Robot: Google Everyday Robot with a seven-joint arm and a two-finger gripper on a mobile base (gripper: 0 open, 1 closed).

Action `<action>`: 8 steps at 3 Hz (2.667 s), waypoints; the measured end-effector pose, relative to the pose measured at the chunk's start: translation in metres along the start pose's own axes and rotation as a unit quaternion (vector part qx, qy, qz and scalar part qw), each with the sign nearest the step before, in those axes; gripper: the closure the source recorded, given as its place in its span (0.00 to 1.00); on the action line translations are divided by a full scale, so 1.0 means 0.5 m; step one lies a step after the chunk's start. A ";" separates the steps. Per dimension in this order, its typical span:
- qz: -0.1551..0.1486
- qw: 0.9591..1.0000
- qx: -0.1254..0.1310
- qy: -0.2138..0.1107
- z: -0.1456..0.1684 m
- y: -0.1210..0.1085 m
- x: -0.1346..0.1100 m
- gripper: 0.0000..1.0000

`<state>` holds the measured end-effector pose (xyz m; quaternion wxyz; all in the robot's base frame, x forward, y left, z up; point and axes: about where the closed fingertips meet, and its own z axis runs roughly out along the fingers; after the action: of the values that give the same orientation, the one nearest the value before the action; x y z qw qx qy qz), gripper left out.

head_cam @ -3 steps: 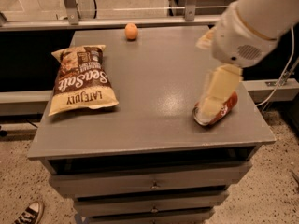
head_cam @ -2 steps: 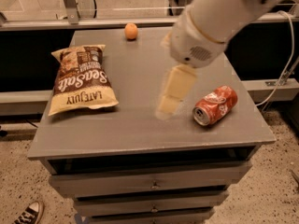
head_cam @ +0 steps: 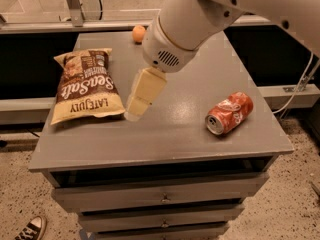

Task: Pick brown chip bag

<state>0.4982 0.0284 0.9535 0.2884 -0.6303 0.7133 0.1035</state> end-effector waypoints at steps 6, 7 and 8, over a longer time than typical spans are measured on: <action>0.065 0.991 0.013 -0.114 0.335 -0.083 -0.133 0.00; 0.076 0.991 0.002 -0.114 0.361 -0.087 -0.137 0.00; 0.079 0.991 -0.009 -0.111 0.382 -0.082 -0.142 0.18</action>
Offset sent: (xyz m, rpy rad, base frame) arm 0.0364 0.1192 -0.0556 0.2429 0.0168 -0.0004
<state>0.5941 0.1782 0.8457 0.3516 -0.5589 0.7234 0.2017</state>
